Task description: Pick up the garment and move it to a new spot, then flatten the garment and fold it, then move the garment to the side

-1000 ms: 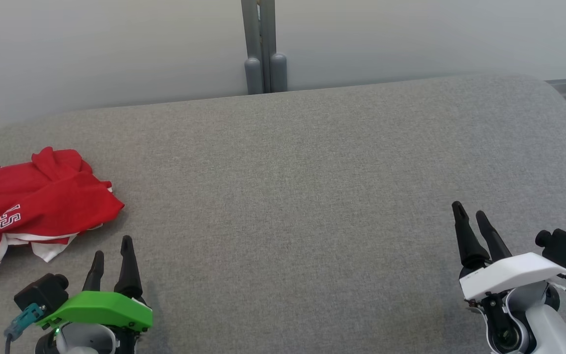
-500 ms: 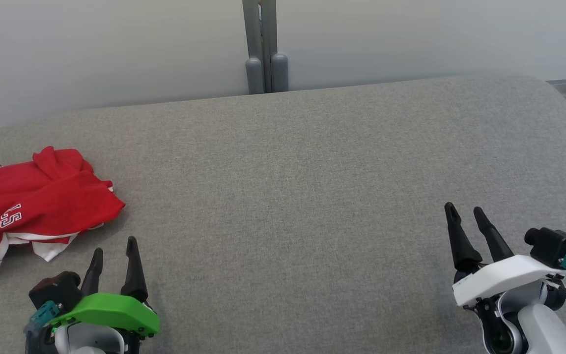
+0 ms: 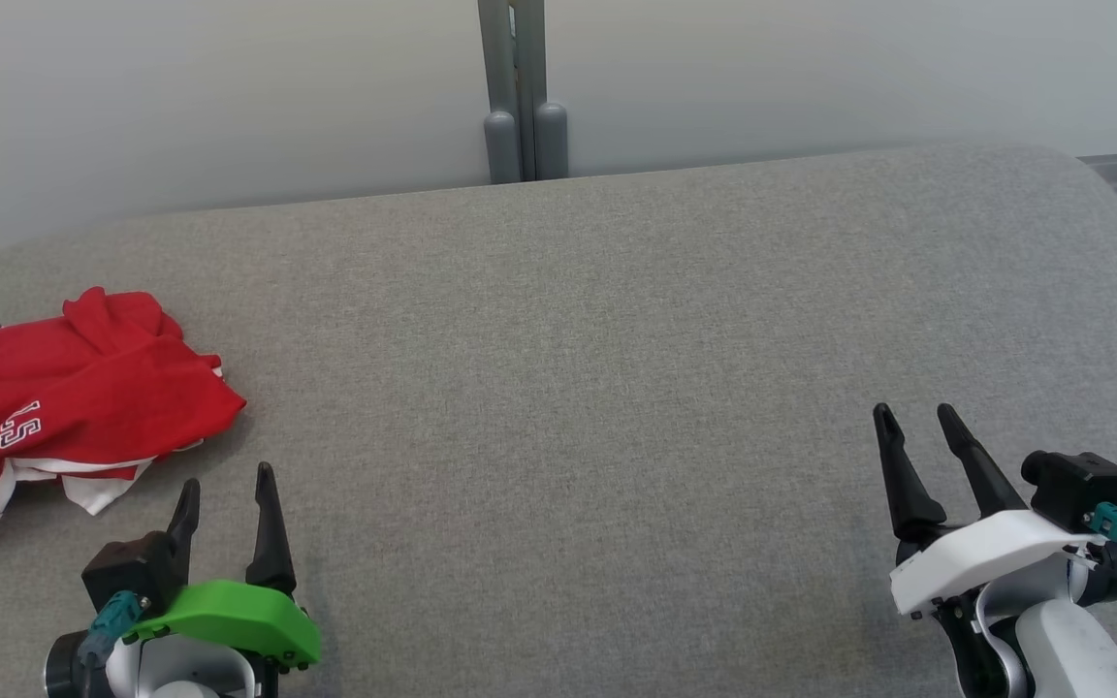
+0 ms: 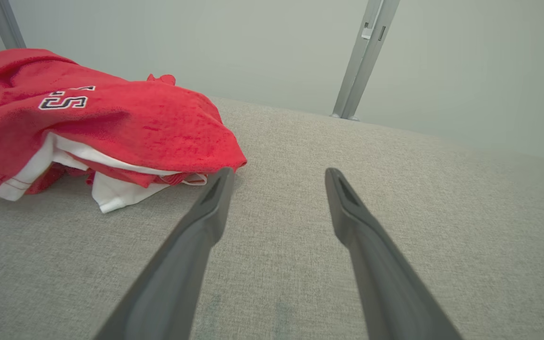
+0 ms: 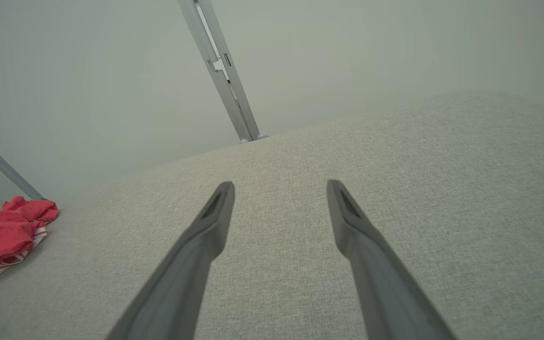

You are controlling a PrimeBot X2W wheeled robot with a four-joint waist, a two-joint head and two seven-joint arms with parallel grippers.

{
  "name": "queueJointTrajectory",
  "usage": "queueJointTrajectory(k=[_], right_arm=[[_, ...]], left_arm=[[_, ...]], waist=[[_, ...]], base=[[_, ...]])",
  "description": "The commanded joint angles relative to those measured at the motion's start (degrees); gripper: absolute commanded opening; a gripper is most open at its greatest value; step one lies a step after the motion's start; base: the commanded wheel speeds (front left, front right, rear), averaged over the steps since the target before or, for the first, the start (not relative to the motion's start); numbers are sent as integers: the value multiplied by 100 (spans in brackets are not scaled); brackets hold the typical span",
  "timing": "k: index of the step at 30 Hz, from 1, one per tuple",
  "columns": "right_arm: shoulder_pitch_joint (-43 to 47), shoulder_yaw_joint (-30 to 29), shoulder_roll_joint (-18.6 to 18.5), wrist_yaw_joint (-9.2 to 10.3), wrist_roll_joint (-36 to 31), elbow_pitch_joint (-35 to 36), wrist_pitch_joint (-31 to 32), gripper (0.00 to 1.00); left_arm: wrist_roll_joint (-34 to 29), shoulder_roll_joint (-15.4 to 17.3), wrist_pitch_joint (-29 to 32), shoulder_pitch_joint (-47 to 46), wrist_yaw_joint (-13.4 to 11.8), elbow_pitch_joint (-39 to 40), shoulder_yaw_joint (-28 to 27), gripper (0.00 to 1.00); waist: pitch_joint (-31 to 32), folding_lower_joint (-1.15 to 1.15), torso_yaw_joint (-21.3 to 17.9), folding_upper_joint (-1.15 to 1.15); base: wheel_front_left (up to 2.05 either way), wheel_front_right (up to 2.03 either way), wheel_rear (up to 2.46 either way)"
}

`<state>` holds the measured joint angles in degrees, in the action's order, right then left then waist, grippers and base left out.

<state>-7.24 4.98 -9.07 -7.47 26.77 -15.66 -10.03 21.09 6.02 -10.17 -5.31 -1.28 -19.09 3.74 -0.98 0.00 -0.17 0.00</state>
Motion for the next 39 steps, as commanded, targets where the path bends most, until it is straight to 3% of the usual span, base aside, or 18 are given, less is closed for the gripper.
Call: queueJointTrajectory(k=[1, 39], right_arm=[[-50, 17, -53, -3, -186, 18, -62, 100], [38, 99, -136, -3, -1968, 27, -502, 100]], left_arm=[[-174, 48, -63, 21, -44, 37, 15, 100], [-1962, 37, -491, 166, -148, 10, 85, 100]], waist=[[-5, 0, 2, 0], [-87, 0, 45, 0]], base=[[0, 0, 0], [0, 0, 0]])
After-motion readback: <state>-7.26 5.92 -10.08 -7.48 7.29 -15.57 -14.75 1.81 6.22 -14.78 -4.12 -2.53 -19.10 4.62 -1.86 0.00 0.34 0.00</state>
